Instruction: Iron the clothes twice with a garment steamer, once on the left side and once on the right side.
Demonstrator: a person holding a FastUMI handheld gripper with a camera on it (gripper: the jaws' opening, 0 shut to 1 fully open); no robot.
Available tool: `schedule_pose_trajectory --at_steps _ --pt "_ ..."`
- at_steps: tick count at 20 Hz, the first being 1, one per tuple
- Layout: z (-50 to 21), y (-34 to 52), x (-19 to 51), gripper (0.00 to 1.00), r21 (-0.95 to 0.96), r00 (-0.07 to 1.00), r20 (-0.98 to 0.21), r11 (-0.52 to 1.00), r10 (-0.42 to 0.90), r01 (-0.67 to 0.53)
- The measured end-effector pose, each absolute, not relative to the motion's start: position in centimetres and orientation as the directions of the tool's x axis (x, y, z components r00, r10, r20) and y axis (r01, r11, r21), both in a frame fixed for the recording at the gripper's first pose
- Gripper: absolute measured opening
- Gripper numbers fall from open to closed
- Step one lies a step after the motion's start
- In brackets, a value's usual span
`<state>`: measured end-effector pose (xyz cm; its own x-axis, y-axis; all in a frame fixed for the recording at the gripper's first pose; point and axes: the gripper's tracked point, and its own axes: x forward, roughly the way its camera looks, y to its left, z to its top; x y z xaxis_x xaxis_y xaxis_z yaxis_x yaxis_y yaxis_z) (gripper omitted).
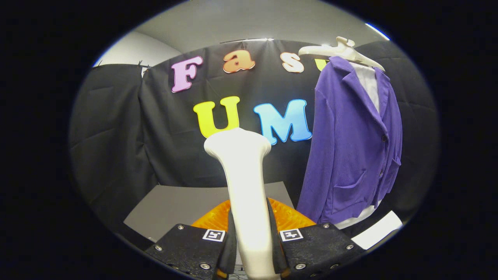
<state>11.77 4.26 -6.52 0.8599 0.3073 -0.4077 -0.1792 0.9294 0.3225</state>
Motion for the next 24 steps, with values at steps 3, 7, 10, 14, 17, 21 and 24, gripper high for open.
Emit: schedule_pose_trajectory --at_steps 3,7,10,14,17,21,24 --pt "-2.9 2.1 9.8 0.37 0.370 0.890 -0.307 0.904 0.337 -0.215" --pt "-0.3 -1.4 7.6 0.37 0.339 0.914 -0.260 0.915 0.313 -0.217" --pt "1.8 -4.0 5.7 0.36 0.352 0.925 -0.194 0.903 0.327 -0.245" --pt "3.8 -9.8 4.0 0.36 0.343 0.941 -0.136 0.905 0.311 -0.250" --pt "3.9 -13.2 4.9 0.36 0.351 0.958 -0.130 0.916 0.256 -0.197" --pt "3.4 -18.0 7.1 0.36 0.292 0.980 -0.139 0.952 0.140 -0.095" --pt "3.4 -20.3 9.1 0.36 0.285 0.989 -0.128 0.958 0.079 -0.039"
